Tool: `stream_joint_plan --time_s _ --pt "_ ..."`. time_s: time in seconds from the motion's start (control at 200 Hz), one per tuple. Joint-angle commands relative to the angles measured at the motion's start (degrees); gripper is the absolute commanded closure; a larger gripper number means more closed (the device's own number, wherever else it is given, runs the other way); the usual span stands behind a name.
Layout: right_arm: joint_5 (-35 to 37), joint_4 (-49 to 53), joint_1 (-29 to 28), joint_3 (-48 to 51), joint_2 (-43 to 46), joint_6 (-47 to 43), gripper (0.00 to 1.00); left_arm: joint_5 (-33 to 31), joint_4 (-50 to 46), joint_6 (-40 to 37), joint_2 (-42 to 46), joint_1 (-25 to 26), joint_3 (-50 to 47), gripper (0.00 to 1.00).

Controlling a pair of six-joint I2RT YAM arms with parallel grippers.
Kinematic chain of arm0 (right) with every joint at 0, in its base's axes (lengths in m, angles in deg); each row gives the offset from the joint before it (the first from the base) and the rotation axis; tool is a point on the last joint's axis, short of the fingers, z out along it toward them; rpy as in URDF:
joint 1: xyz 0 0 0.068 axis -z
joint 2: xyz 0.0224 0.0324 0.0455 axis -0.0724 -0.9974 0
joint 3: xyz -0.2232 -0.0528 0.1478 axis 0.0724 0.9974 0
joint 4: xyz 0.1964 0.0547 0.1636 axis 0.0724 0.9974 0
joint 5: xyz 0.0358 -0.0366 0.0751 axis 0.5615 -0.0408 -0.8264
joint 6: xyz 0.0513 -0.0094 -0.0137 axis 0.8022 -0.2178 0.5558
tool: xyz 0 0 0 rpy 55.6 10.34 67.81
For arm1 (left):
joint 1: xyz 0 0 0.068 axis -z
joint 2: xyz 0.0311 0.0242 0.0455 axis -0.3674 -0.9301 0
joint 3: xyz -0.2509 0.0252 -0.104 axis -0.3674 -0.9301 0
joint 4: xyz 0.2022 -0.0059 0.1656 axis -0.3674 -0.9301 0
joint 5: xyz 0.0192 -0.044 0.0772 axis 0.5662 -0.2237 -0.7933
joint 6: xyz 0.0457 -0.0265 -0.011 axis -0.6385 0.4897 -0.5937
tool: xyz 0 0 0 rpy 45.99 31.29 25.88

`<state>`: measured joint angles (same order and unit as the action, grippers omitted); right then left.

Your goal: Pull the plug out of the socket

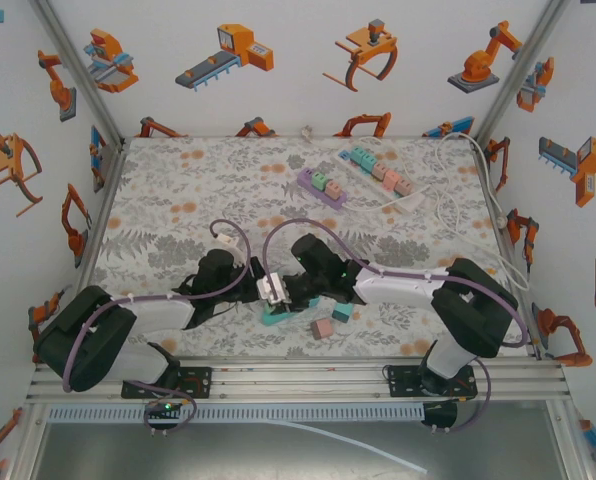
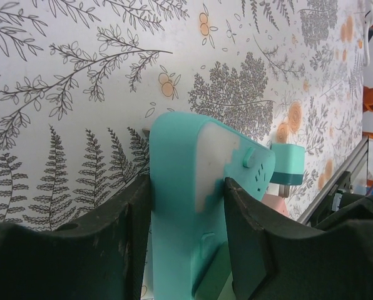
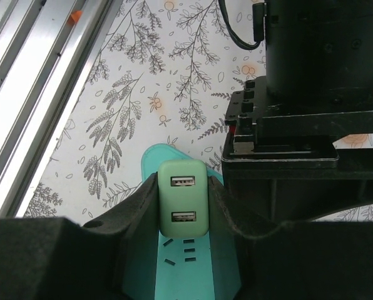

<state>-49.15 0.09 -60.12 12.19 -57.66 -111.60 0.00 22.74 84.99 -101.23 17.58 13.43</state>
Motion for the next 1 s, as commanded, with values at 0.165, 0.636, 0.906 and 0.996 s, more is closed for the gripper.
stream_joint_plan --time_s 0.165,0.636,0.906,0.996 --pt "7.92 8.39 -6.70 -6.05 1.89 -7.41 0.85 -13.11 -15.18 -7.70 -2.68 0.32 -5.73 0.77" --pt "16.93 19.09 -9.66 -13.89 3.73 -2.36 0.85 -12.13 -6.80 -12.46 -7.44 0.03 -6.87 0.82" --pt "21.60 21.61 -11.10 -15.05 4.52 -2.75 0.88 -12.80 -5.97 -13.29 -8.01 -0.09 -6.87 0.90" --pt "19.66 18.26 -11.19 -13.42 5.50 -1.04 0.88 -12.75 -6.08 -13.50 -8.03 -0.15 -6.78 0.90"
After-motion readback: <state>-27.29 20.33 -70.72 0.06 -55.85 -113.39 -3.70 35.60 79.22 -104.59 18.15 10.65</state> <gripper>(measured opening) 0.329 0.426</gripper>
